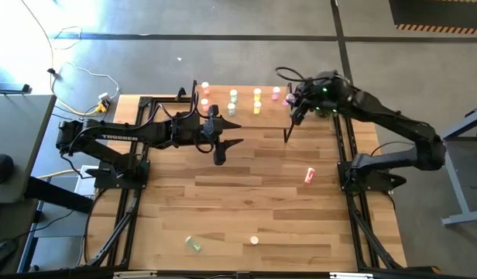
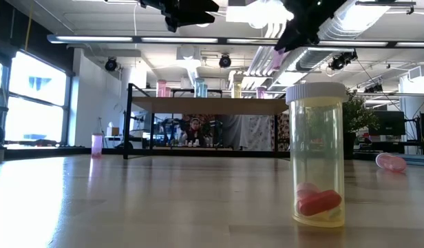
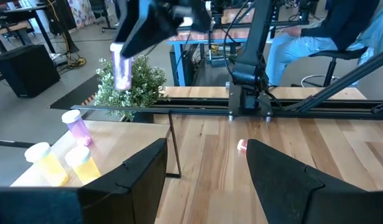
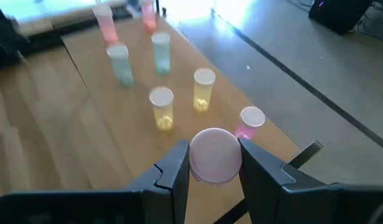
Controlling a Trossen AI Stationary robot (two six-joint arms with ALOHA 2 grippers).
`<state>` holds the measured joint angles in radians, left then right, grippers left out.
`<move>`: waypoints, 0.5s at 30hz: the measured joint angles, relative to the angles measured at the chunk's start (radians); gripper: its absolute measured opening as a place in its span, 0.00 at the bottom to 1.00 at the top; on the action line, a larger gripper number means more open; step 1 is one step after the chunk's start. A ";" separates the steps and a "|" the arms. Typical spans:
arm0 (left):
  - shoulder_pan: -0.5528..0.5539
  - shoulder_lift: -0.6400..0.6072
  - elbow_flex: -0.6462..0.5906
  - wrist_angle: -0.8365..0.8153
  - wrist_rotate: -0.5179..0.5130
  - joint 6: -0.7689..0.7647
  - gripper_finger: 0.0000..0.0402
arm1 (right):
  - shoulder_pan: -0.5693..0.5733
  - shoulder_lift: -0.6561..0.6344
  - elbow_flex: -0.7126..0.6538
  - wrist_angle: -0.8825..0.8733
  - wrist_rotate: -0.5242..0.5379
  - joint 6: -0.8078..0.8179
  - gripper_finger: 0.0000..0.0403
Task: Pick and place medicine bottles onto shelf by color
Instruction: Put the bottom purple pill bottle on the shelf aligned with the other purple pill bottle
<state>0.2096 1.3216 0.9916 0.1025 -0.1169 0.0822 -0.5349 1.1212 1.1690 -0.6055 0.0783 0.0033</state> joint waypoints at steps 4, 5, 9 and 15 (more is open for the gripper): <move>0.000 0.000 0.000 0.000 -0.009 0.000 0.53 | -0.023 0.083 0.000 0.018 -0.040 -0.053 0.26; 0.000 0.000 0.000 0.000 -0.015 0.000 0.53 | -0.024 0.105 0.000 0.020 -0.052 -0.066 0.26; 0.000 0.000 0.000 0.000 -0.028 0.000 0.53 | -0.023 0.167 0.000 0.032 -0.064 -0.093 0.26; 0.000 0.000 0.000 0.000 -0.029 0.000 0.53 | -0.023 0.220 0.000 0.042 -0.080 -0.117 0.26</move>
<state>0.2100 1.3220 0.9916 0.1024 -0.1463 0.0822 -0.5575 1.3409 1.1690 -0.5632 -0.0017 -0.1133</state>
